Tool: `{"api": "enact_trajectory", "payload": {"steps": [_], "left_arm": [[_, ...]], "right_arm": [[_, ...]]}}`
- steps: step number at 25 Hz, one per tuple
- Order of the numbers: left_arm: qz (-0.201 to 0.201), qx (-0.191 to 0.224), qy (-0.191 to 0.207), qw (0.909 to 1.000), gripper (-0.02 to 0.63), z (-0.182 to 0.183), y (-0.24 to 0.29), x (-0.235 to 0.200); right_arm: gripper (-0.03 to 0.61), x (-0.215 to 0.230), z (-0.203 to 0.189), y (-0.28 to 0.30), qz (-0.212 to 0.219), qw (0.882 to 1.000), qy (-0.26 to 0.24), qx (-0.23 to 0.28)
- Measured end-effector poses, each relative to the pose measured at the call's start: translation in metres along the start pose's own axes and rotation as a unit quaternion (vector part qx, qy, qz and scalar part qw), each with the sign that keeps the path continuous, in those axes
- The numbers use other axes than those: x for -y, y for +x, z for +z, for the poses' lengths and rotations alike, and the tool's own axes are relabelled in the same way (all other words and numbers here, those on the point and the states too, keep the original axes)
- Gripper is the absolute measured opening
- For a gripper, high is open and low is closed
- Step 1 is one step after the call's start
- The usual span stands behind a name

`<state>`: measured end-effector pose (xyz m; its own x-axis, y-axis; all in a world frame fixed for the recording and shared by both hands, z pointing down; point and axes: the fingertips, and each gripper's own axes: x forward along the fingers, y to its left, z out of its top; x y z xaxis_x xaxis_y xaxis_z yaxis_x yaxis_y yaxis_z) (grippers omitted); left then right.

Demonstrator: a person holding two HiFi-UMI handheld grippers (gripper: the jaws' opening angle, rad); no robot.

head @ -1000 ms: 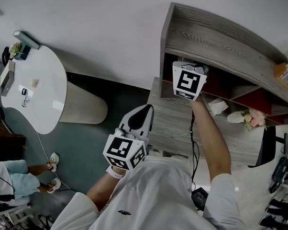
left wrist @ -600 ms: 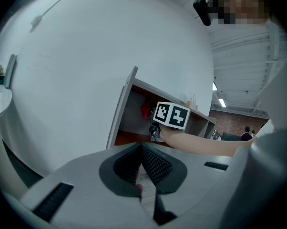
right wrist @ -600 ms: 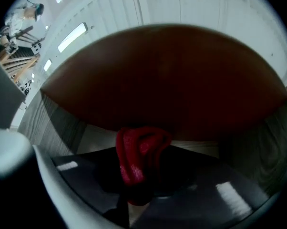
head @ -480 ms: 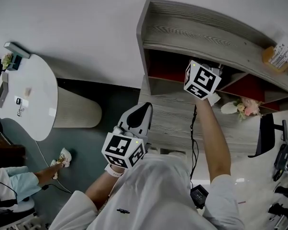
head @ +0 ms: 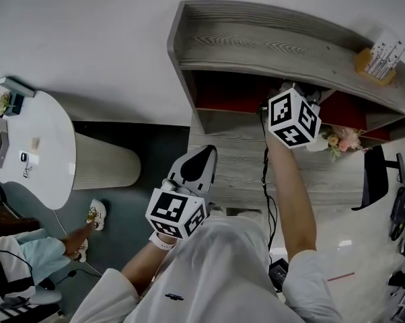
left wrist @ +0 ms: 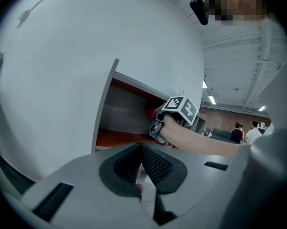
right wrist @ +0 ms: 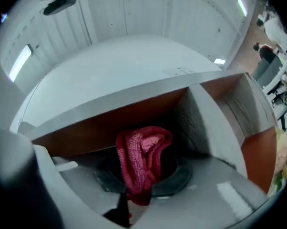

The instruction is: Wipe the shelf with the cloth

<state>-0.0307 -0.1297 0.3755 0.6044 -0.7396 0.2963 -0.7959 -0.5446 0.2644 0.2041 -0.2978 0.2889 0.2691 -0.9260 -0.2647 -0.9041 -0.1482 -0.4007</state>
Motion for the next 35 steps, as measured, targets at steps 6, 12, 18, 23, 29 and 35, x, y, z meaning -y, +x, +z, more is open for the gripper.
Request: {"api": "enact_trajectory", "payload": {"steps": [6,12,18,23,29,35], "left_arm": [[0.001,0.001,-0.001,1.0,0.006,0.002,-0.002,-0.005],[0.007,0.002,-0.001,1.0,0.006,0.002,-0.008,-0.013],[0.015,0.004,-0.002,0.9999,0.006,0.004,-0.011,-0.018],[0.016,0.001,-0.004,0.9999,0.006,0.002,-0.012,-0.02],[0.017,-0.002,-0.006,0.9998,0.006,-0.001,-0.012,-0.021],[0.016,-0.003,-0.008,0.9998,0.006,-0.003,-0.013,-0.02]], "right_arm": [[0.063,0.008,0.001,-0.002,-0.03,0.995,0.095,-0.007],[0.063,0.021,0.002,-0.001,-0.063,0.978,0.198,-0.003],[0.061,0.028,-0.002,-0.001,-0.07,0.967,0.247,0.005],[0.061,0.036,-0.019,-0.005,-0.087,0.964,0.252,-0.009],[0.063,0.051,-0.045,-0.014,-0.115,0.953,0.277,-0.037],[0.063,0.062,-0.065,-0.029,-0.144,0.943,0.291,-0.068]]}}
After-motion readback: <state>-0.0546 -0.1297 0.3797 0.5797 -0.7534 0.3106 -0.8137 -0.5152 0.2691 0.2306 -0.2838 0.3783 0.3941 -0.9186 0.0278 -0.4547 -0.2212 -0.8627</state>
